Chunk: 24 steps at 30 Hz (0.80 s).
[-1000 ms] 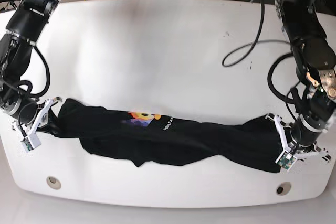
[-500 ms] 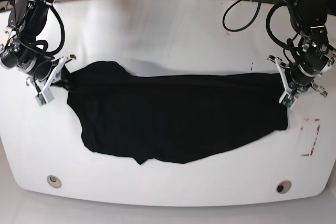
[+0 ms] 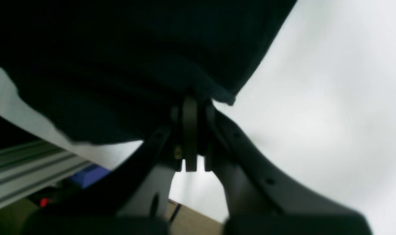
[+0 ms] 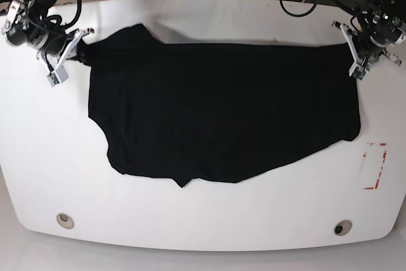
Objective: Fold the T-shirt properly
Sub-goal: 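Drag the held shirt flat across the table with both grippers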
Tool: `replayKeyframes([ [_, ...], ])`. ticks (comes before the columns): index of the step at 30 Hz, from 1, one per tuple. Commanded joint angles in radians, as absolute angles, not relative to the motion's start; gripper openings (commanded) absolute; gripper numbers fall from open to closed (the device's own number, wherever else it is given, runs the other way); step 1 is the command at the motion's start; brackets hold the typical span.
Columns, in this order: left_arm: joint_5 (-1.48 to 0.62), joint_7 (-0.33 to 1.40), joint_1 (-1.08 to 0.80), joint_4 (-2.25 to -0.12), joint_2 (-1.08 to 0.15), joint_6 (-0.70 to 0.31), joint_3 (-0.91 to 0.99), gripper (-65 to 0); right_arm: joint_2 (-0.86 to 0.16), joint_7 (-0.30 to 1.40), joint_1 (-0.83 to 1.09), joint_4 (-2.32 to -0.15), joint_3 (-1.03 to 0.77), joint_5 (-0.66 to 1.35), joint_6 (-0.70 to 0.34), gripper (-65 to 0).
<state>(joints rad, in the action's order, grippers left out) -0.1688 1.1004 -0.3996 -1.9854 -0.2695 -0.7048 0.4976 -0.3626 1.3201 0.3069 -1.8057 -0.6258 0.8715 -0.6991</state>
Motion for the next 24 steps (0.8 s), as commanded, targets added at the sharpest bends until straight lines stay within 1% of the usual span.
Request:
replayKeyframes([
  [1, -0.143, 1.101, -0.438, -1.998, -0.283, -0.698, 0.512, -65.0, -0.381, 1.307, 0.335, -1.825, -0.657, 0.871, -0.698, -65.0],
  [7, -0.143, 1.101, -0.493, -2.000, -0.259, -0.698, 0.506, -65.0, -0.360, 1.307, 0.361, -1.825, -0.661, 0.871, -0.698, -65.0],
  [12, -0.143, 1.101, -0.478, -2.000, -0.257, -0.698, 0.509, -65.0, -0.351, 1.307, 0.360, -1.824, -0.656, 0.872, -0.698, -65.0],
  [14, -0.142, 1.106, -0.444, -1.998, -0.257, -0.698, 0.509, -65.0, -0.331, 1.307, 0.355, -1.824, -0.653, 0.872, -0.698, -65.0],
  [17, -0.136, 1.107, -0.409, -1.995, -0.257, -0.698, 0.510, -65.0, -0.306, 1.313, 0.305, -1.824, -0.650, 0.872, -0.698, -65.0],
  [21, -0.136, 1.106, -0.401, -1.995, -0.257, -0.698, 0.510, -65.0, -0.302, 1.325, 0.239, -1.817, -0.619, 0.869, -0.698, -65.0],
  [24, -0.136, 1.101, -0.398, -1.995, -0.259, -0.698, 0.510, -65.0, -0.272, 1.325, 0.179, -1.813, -0.613, 0.868, -0.698, -65.0],
])
